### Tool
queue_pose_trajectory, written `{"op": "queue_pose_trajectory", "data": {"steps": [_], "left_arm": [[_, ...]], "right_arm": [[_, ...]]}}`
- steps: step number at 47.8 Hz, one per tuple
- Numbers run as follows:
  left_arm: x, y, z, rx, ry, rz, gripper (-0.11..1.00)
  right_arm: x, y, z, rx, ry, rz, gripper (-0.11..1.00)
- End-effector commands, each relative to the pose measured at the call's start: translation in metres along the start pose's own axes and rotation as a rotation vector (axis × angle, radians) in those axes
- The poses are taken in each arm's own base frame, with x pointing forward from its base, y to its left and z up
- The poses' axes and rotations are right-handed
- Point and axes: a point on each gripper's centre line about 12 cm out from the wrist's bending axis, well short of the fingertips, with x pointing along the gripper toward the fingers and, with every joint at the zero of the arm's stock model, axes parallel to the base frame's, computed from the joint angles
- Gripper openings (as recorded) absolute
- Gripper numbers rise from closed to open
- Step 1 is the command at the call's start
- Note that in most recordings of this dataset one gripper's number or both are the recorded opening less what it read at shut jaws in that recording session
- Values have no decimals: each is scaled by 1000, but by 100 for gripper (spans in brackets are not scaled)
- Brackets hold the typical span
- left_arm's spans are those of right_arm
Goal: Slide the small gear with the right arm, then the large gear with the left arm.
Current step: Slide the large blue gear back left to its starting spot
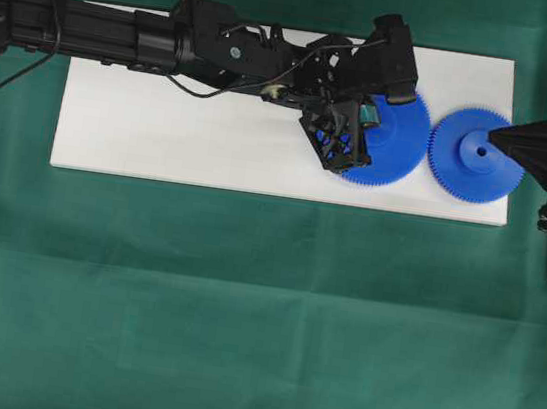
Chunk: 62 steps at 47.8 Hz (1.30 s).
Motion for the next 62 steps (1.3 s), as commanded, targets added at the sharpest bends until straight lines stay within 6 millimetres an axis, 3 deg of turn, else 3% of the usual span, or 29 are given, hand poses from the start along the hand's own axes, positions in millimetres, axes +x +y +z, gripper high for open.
{"op": "queue_pose_trajectory", "data": {"steps": [1,9,14,25,37,49,62], "left_arm": [[-9,-4,-2,6,9,-4,0],[-22,2,-15,-4,35,3,0],[-32,7,-35,-15,75,10,0],[-63,26,-105,-56,198,38,0],[-112,52,-181,-158,258,86,0],[-153,59,-216,-228,230,114,0],[-179,60,-245,-255,219,129,0]], "right_arm": [[0,1,4,-3,-11,5,51],[0,1,4,-3,-10,4,51],[0,1,4,-4,-8,4,51],[0,1,5,-2,-13,5,51],[-1,2,6,0,-20,10,51],[-1,3,6,0,-20,14,51],[-2,3,6,2,-26,16,51]]}}
